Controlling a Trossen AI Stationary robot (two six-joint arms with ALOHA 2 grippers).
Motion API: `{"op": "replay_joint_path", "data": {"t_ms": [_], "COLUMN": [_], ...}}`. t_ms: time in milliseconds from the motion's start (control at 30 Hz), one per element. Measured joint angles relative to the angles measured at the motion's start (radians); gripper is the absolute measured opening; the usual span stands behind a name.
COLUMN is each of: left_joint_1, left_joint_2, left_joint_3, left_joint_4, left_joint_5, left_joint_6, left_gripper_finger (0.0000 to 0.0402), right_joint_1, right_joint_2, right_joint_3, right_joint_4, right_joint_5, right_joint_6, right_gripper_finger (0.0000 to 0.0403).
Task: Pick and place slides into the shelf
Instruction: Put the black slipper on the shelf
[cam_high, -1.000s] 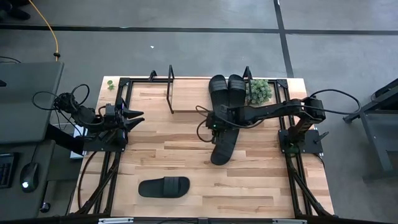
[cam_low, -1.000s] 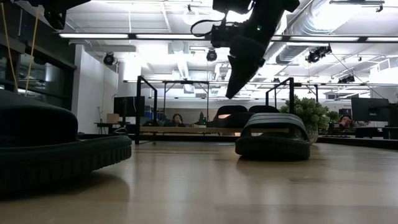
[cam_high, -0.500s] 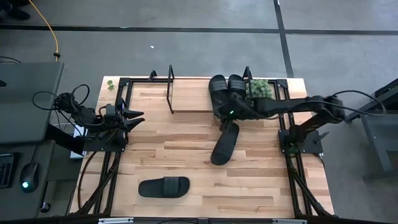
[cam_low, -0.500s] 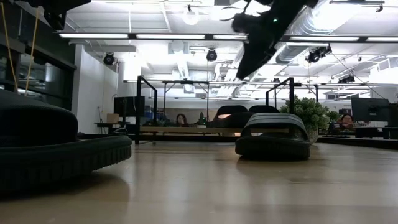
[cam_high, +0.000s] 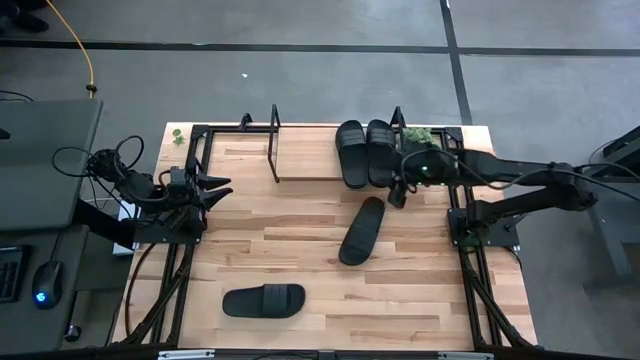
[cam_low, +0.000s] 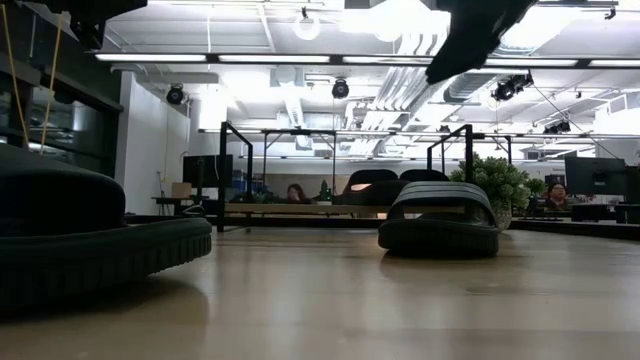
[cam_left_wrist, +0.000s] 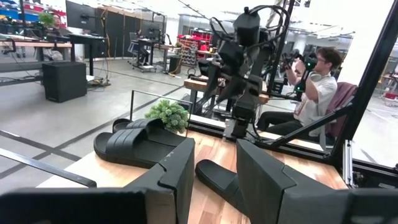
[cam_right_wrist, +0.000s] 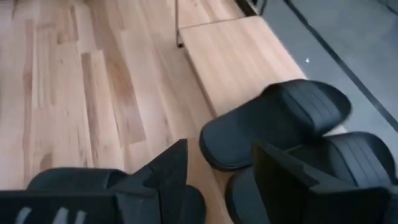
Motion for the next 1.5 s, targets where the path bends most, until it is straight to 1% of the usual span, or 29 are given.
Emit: {"op": "replay_joint_path", "data": {"t_ms": [133,200,267,333,433,567,667,900,1033,1233,1367,1500], "left_joint_1": [0.0,0.0,0.0,0.0,0.0,0.0,0.0,0.0,0.0,0.0,0.0,0.0], "left_joint_2": [0.0,0.0,0.0,0.0,0.0,0.0,0.0,0.001,0.001,0.001,0.001,0.001], "left_joint_3": [0.0,0.0,0.0,0.0,0.0,0.0,0.0,0.0,0.0,0.0,0.0,0.0], "left_joint_4": [-0.001,-0.001,-0.003,-0.006,-0.006,-0.006,-0.007,-0.009,-0.008,-0.008,-0.008,-0.008], "left_joint_5": [0.0,0.0,0.0,0.0,0.001,0.001,0.001,0.001,0.001,0.001,0.001,0.001], "left_joint_6": [0.0,-0.001,-0.002,-0.002,-0.002,-0.002,-0.002,-0.003,-0.003,-0.003,-0.003,-0.004], "left_gripper_finger": [0.0106,0.0106,0.0106,0.0106,0.0106,0.0106,0.0106,0.0106,0.0106,0.0106,0.0106,0.0106], "right_joint_1": [0.001,0.008,0.029,0.059,0.115,0.231,0.321,0.543,0.627,0.691,0.705,0.705], "right_joint_2": [-0.03,-0.028,-0.014,0.001,0.029,0.084,0.125,0.219,0.288,0.413,0.489,0.55], "right_joint_3": [0.0,0.0,0.0,-0.001,-0.001,-0.001,-0.001,-0.001,-0.001,0.0,0.001,0.001], "right_joint_4": [-0.044,-0.049,-0.044,-0.033,-0.033,-0.034,-0.035,-0.063,-0.062,-0.058,-0.055,-0.042], "right_joint_5": [0.001,-0.007,-0.011,-0.008,-0.005,0.023,0.063,0.302,0.384,0.432,0.462,0.463], "right_joint_6": [0.05,0.11,0.129,0.126,0.165,0.206,0.261,0.371,0.431,0.501,0.542,0.56], "right_gripper_finger": [0.0167,0.0167,0.0167,0.0167,0.0167,0.0167,0.0167,0.0167,0.0167,0.0167,0.0167,0.0167]}}
